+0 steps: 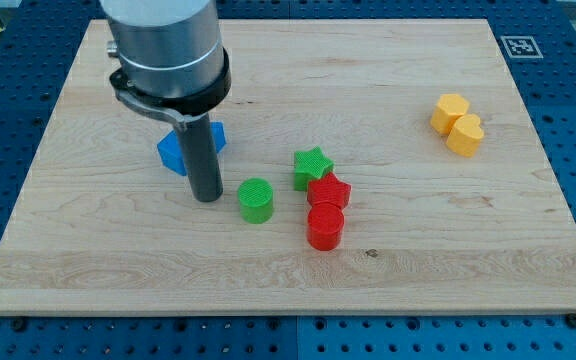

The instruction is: Adjust the green blocks close to the red blocks

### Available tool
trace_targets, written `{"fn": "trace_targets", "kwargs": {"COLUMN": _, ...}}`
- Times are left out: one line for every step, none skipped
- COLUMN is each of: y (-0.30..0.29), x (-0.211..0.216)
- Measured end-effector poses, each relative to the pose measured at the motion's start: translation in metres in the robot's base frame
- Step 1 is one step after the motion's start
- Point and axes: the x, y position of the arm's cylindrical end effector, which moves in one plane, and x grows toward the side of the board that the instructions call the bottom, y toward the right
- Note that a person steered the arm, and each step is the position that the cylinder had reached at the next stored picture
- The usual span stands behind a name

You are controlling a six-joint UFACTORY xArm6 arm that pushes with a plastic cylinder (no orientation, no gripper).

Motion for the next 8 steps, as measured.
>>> {"fn": "trace_targets", "kwargs": {"y": 0.008, "x": 0.004}}
{"fn": "trace_targets", "kwargs": {"y": 0.027, "x": 0.006}}
{"fn": "trace_targets", "kwargs": {"y": 0.052, "x": 0.012}}
{"fn": "trace_targets", "kwargs": {"y": 0.075, "x": 0.019}}
{"fn": "trace_targets", "kwargs": {"y": 0.073, "x": 0.019}}
{"fn": "trace_targets", "kwargs": {"y": 0.044, "x": 0.011}}
{"fn": "trace_targets", "kwargs": {"y": 0.027, "x": -0.018}}
{"fn": "trace_targets", "kwargs": {"y": 0.033, "x": -0.053}}
